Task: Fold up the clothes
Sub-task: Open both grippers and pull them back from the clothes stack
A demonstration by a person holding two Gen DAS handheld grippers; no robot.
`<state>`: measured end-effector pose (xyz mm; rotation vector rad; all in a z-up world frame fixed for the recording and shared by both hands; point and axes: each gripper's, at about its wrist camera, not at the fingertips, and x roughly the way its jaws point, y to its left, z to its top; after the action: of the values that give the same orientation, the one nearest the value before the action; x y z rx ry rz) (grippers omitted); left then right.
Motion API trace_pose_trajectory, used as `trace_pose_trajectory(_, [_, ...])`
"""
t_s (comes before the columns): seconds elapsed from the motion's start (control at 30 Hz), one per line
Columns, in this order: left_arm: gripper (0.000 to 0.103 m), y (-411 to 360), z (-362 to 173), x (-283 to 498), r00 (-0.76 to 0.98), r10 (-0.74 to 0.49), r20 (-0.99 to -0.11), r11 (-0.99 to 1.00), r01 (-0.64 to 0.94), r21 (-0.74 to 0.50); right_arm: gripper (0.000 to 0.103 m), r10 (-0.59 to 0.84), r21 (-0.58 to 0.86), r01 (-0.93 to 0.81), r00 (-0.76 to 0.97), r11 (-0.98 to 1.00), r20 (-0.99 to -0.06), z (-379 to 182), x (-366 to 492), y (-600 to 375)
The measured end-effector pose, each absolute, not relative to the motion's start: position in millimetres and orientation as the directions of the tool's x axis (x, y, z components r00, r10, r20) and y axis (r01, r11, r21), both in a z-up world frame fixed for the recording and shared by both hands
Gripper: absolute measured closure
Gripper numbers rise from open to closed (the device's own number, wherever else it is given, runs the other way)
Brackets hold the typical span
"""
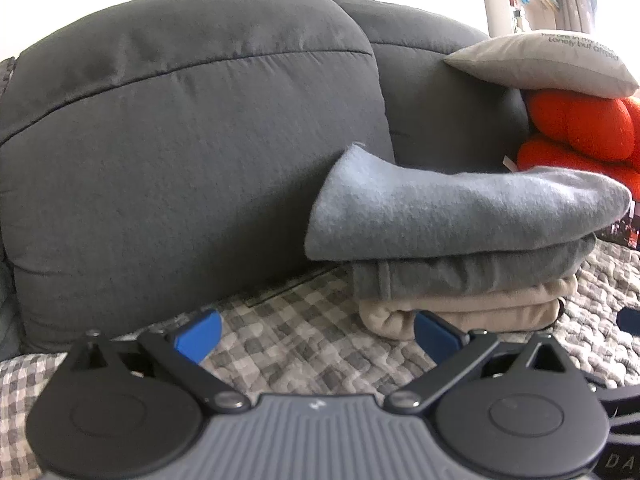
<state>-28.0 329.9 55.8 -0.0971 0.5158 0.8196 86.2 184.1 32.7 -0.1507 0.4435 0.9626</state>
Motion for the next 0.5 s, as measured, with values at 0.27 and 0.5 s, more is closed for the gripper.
trace_pose_trajectory(0.27, [0.000, 328.0, 52.7, -25.7, 0.586, 0.638, -0.499, 0.712, -0.696, 0.093, 0.000, 0.750, 0.071, -0.809, 0.503, 0.584, -0.430, 32.0, 88.3, 183.4])
trace_pose_trajectory(0.5, [0.000, 328.4, 51.8, -25.0, 0.588, 0.631, -0.506, 0.715, -0.694, 0.084, 0.000, 0.741, 0.070, -0.800, 0.515, 0.596, -0.431, 31.3, 89.0, 182.6])
